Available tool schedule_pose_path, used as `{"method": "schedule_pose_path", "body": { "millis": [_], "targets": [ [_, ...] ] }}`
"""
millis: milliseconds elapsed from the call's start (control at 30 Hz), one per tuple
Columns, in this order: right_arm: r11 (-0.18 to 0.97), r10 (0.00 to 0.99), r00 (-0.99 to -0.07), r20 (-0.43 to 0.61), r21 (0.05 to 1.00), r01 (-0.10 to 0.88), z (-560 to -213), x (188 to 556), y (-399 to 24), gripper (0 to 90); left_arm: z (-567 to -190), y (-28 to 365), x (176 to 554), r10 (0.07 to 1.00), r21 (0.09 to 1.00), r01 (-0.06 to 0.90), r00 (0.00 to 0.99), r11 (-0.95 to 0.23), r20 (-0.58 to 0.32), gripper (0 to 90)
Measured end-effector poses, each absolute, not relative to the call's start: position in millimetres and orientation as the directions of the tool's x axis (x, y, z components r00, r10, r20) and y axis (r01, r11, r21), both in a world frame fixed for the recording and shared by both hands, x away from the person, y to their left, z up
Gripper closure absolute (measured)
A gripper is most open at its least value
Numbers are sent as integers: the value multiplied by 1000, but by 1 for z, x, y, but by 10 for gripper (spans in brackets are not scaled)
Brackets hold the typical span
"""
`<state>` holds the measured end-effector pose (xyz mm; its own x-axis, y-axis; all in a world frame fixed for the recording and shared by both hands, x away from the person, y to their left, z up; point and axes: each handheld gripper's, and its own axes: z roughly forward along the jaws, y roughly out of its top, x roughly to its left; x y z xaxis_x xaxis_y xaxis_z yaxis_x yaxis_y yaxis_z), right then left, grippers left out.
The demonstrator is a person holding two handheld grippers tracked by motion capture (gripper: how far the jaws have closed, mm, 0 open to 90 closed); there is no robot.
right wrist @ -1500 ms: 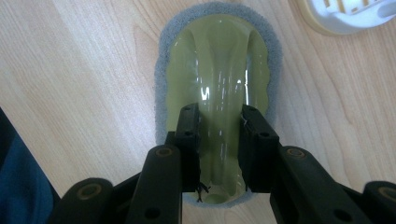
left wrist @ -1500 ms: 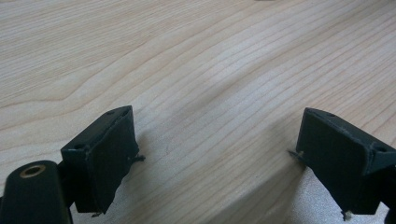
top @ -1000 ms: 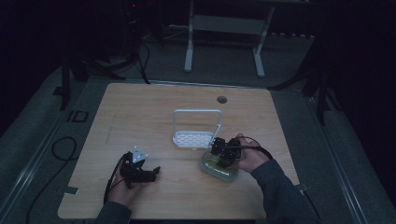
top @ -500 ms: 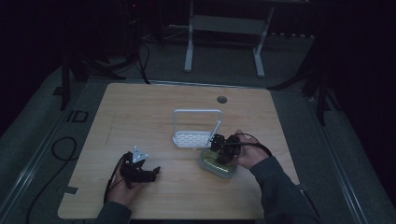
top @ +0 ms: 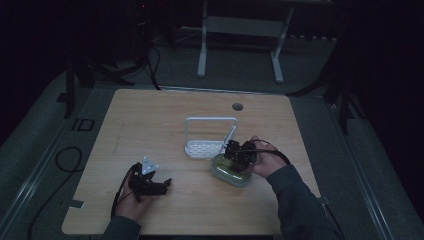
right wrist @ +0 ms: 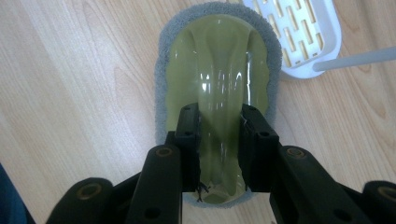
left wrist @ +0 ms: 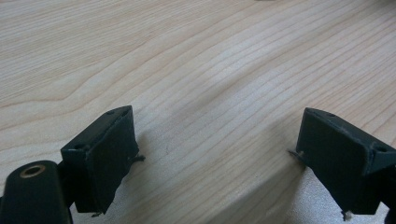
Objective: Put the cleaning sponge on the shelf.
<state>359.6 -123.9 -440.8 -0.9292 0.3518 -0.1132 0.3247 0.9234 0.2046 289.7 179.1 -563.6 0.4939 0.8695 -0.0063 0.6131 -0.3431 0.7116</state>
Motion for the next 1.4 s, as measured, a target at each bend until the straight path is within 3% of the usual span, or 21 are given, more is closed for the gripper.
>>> {"method": "schedule_pose_path", "body": {
  "millis": [833,1400],
  "targets": [
    [933,323,-929,-180,228,280,-438,365,-112,717,-564,179,290,870,712,613,494,-343,-7,122],
    [959,222,-935,-279,235,157,-436,367,-107,718,-564,179,290,869,711,613,494,-343,-6,122]
  ]
}}
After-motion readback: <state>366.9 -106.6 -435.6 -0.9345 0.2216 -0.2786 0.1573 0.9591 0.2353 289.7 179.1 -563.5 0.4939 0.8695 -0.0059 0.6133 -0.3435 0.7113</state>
